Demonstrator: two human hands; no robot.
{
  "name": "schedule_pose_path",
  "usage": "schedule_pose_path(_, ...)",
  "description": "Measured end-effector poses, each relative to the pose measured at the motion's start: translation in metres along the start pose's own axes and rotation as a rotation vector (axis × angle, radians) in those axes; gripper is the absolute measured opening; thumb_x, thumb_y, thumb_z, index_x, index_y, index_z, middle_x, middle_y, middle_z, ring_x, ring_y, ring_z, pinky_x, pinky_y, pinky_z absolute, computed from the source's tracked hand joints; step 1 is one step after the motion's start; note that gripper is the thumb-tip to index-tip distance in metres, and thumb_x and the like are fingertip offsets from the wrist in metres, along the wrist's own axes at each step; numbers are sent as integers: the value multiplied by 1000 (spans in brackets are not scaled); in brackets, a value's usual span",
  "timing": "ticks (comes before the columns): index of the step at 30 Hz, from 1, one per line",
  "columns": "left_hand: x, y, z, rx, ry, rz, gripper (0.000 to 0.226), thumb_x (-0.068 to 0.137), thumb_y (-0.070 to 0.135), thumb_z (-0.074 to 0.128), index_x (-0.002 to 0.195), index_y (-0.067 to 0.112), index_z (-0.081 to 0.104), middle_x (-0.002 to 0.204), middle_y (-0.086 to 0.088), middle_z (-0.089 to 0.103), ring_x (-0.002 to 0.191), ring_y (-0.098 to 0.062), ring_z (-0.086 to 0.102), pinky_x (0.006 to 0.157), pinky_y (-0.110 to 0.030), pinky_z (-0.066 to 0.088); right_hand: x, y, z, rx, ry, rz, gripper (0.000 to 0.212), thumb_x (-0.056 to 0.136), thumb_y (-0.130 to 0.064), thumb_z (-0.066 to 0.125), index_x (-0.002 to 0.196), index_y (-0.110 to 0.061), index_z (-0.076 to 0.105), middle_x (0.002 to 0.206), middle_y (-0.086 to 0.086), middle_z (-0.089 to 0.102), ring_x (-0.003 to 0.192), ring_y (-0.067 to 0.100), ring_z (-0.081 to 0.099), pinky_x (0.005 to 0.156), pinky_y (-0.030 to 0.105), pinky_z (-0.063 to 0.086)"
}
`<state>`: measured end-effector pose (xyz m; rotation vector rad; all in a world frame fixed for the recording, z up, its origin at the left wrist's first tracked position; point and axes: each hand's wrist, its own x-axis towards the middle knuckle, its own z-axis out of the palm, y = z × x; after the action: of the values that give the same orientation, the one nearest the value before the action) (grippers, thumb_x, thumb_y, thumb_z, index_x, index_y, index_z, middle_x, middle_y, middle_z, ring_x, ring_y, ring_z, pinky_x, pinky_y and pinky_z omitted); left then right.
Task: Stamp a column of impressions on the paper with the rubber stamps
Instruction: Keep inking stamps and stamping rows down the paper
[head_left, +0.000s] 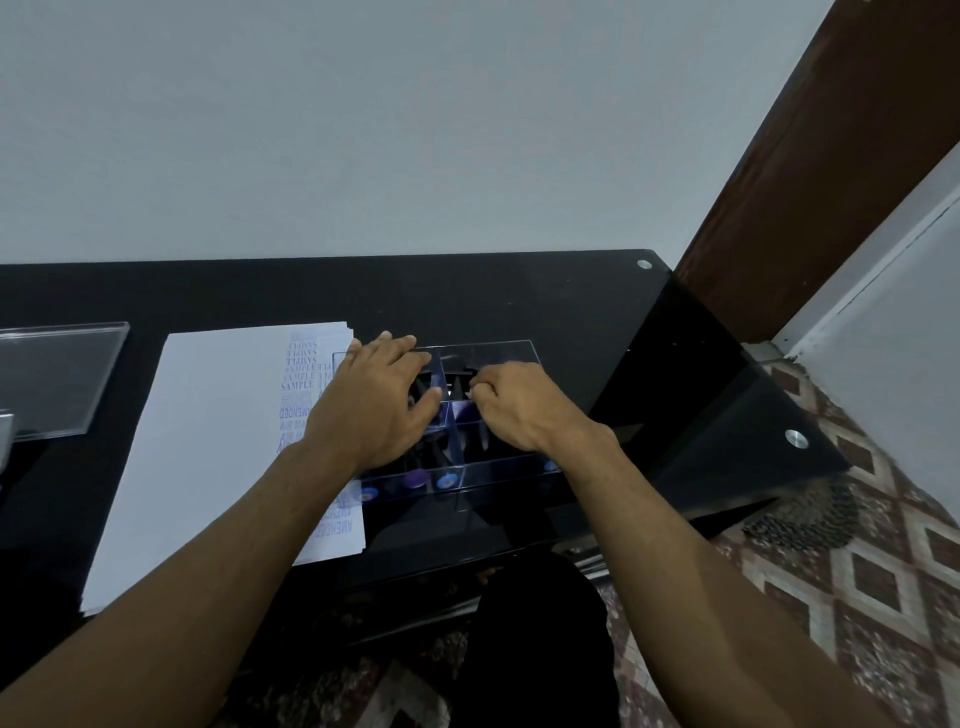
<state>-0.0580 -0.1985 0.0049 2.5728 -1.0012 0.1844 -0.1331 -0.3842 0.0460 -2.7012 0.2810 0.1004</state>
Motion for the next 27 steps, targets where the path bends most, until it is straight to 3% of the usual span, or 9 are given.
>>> schedule_pose_path(3,0,0,0,4,-3,1,64,94,55,39,142,16,54,153,-9,47,147,-29,35,123,-48,20,3,2,3,70,138,-4,28,97,-34,47,94,-17,69,93,0,66,86,13,60,81,36,54)
schedule_pose_path(6,0,1,0,10,-12,-7,65,94,56,38,143,17,53,154,-8,45,148,-28,33,123,-46,17,4,7,4,102,242,8,17,94,-27,62,105,-17,68,106,2,56,89,12,55,74,21,47)
schedule_pose_path(9,0,1,-1,8,-11,-7,65,94,56,37,143,16,54,154,-8,46,148,-28,33,123,-46,17,3,13,5,122,327,23,18,92,-18,66,110,-15,67,109,0,47,88,9,49,66,4,33)
schedule_pose_path(14,-1,1,-1,6,-13,-6,64,94,56,38,142,17,55,153,-8,47,147,-28,34,123,-47,18,-1,12,7,145,460,-22,23,94,-12,62,116,-16,67,104,-3,52,85,5,51,65,2,35)
schedule_pose_path(21,-1,1,-2,-6,-14,-13,62,94,55,40,141,17,55,153,-7,46,147,-28,34,123,-47,18,-7,10,12,129,495,-30,22,93,-13,64,114,-15,68,112,-2,56,90,1,52,68,-4,35)
schedule_pose_path(27,-4,3,-11,-76,17,-43,61,93,52,44,140,15,56,152,-10,48,147,-30,35,122,-46,19,-17,-3,15,189,578,-79,22,90,-9,67,112,-14,69,105,-5,50,78,-5,51,71,-5,38)
